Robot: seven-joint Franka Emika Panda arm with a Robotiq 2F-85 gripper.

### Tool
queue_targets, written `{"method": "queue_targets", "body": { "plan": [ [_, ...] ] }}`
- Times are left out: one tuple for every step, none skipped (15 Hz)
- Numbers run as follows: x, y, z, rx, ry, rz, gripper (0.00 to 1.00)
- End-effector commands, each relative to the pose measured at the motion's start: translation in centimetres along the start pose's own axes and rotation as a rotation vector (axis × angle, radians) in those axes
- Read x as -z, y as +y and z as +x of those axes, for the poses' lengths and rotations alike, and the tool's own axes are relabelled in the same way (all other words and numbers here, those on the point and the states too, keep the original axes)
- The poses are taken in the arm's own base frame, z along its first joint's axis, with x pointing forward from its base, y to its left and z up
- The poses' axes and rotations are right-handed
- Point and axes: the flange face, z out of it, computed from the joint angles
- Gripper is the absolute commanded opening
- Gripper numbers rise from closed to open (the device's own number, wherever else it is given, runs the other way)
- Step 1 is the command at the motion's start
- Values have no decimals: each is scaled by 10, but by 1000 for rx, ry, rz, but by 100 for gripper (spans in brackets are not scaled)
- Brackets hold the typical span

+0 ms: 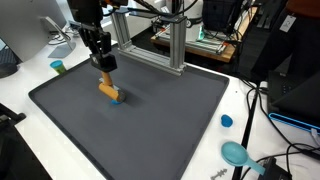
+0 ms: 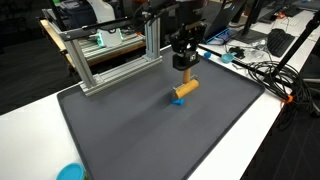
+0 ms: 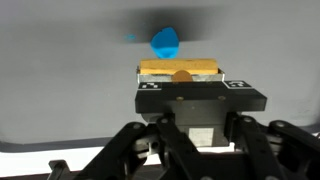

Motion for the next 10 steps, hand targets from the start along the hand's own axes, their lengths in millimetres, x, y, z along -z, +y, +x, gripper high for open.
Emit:
{"method": "queue_targets", "body": {
  "plan": [
    [-12, 2, -3, 11, 13, -15, 22],
    [-17, 3, -4, 11, 8, -19, 22],
    [-21, 4, -6, 17, -5, -23, 22],
    [-25, 5, -8, 19, -16, -27, 22],
    [-27, 5, -10, 23, -23, -26, 22],
    [-30, 6, -11, 26, -26, -35, 22],
    [-32, 7, -12, 34, -34, -43, 22],
    [-33, 8, -12, 41, -35, -48, 22],
    [-34, 8, -12, 46, -34, -60, 22],
    [-35, 9, -13, 55, -40, -70, 22]
  ]
}}
